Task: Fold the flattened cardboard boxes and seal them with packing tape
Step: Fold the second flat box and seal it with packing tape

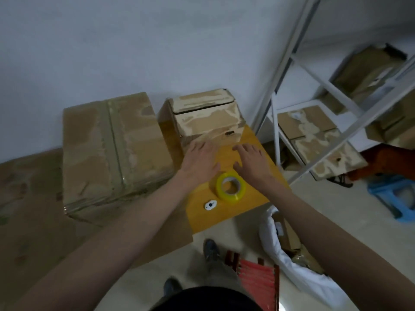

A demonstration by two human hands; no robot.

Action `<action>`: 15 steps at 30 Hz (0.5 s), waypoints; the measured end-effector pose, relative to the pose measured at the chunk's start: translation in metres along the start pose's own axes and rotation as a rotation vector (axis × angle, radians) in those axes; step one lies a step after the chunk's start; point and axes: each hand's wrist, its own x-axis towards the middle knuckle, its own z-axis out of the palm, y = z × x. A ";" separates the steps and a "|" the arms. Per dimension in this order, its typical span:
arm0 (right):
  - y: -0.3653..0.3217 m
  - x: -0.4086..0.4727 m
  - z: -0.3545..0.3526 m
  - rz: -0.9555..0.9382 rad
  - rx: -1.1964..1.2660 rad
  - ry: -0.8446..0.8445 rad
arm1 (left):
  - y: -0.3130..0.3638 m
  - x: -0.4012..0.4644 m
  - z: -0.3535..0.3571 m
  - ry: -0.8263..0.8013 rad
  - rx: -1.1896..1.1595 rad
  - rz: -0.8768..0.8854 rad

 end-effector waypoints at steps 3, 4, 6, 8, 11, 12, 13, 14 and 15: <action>0.027 -0.003 0.028 0.013 -0.005 -0.070 | 0.016 0.017 0.033 -0.123 -0.048 -0.046; 0.034 -0.003 0.038 0.009 -0.002 -0.096 | 0.018 0.020 0.045 -0.159 -0.075 -0.062; 0.043 -0.004 0.060 0.006 0.011 -0.143 | 0.021 0.021 0.066 -0.208 -0.110 -0.087; 0.048 -0.002 0.084 0.010 0.018 -0.190 | 0.020 0.020 0.085 -0.247 -0.129 -0.113; 0.052 -0.001 0.118 -0.009 0.020 -0.273 | 0.017 0.018 0.106 -0.291 -0.148 -0.154; 0.053 -0.001 0.129 -0.024 0.014 -0.321 | 0.015 0.017 0.113 -0.298 -0.154 -0.163; 0.054 0.000 0.140 -0.038 0.000 -0.373 | 0.013 0.015 0.119 -0.301 -0.157 -0.169; 0.055 0.001 0.150 -0.048 -0.019 -0.422 | 0.011 0.012 0.124 -0.302 -0.156 -0.170; 0.056 0.002 0.160 -0.055 -0.041 -0.467 | 0.009 0.010 0.128 -0.303 -0.156 -0.170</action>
